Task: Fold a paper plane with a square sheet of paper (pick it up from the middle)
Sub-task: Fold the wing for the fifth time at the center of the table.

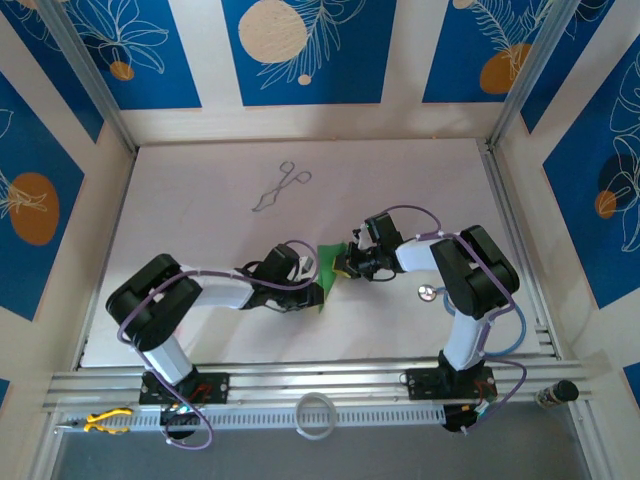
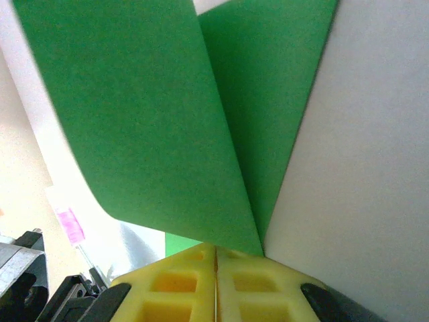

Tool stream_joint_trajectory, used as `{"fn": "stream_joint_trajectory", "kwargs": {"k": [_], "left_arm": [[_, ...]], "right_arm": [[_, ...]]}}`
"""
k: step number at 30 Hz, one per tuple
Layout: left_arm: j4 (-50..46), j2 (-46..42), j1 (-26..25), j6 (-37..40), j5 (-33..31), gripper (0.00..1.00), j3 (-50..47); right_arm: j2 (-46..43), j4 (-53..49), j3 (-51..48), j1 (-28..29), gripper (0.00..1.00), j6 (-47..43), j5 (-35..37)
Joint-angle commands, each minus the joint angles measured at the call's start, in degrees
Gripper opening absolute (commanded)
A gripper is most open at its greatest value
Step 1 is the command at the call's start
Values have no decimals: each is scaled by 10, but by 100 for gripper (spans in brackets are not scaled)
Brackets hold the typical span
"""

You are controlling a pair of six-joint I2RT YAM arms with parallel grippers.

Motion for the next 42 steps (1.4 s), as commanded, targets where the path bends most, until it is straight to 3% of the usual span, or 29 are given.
{"fn": "stream_joint_trajectory", "kwargs": {"k": [1, 21, 24, 32, 37, 42], "left_arm": [[-77, 6, -3, 16, -26, 21, -10], [-73, 13, -6, 15, -22, 9, -16], [-56, -2, -8, 9, -18, 10, -27], [-66, -76, -7, 21, -49, 25, -18], [-74, -81, -7, 37, -49, 22, 21], [-47, -35, -7, 42, -4, 16, 77]], "right_arm": [[21, -33, 2, 12, 8, -4, 1], [23, -35, 4, 12, 8, -4, 1], [23, -37, 3, 12, 8, -4, 3], [23, -38, 4, 12, 8, -4, 6], [25, -38, 5, 12, 8, -3, 5], [27, -37, 6, 12, 8, -2, 5]]}}
